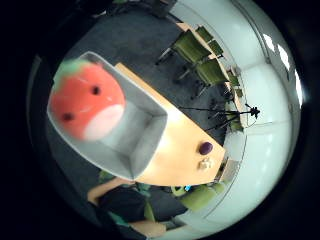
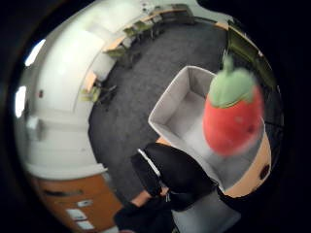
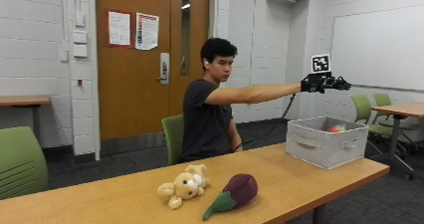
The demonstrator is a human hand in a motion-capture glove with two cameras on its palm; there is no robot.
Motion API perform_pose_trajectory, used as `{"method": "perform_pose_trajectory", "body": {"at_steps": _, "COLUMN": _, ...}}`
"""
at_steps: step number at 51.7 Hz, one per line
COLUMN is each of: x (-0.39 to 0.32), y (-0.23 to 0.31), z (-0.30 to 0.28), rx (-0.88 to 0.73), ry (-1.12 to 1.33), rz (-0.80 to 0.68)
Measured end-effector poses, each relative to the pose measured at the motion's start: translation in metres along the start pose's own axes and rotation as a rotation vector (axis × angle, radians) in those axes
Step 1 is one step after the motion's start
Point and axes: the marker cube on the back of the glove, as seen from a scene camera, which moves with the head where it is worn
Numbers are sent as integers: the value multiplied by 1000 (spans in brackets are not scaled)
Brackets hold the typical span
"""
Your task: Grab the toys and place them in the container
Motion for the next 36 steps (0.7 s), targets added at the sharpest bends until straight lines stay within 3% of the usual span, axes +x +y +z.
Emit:
{"method": "perform_pose_trajectory", "body": {"at_steps": 3, "x": -7, "y": 5, "z": -1, "rx": 8, "ry": 36, "rz": -7}}
{"method": "perform_pose_trajectory", "body": {"at_steps": 8, "x": -40, "y": 10, "z": -3, "rx": 12, "ry": 177, "rz": 142}}
{"method": "perform_pose_trajectory", "body": {"at_steps": 13, "x": 4, "y": 37, "z": -12, "rx": 30, "ry": 231, "rz": 98}}
{"method": "perform_pose_trajectory", "body": {"at_steps": 19, "x": 27, "y": 71, "z": -29, "rx": 38, "ry": 72, "rz": 24}}
{"method": "perform_pose_trajectory", "body": {"at_steps": 24, "x": 94, "y": 100, "z": -36, "rx": 32, "ry": 214, "rz": 200}}
{"method": "perform_pose_trajectory", "body": {"at_steps": 36, "x": 253, "y": 199, "z": -58, "rx": 30, "ry": 178, "rz": 452}}
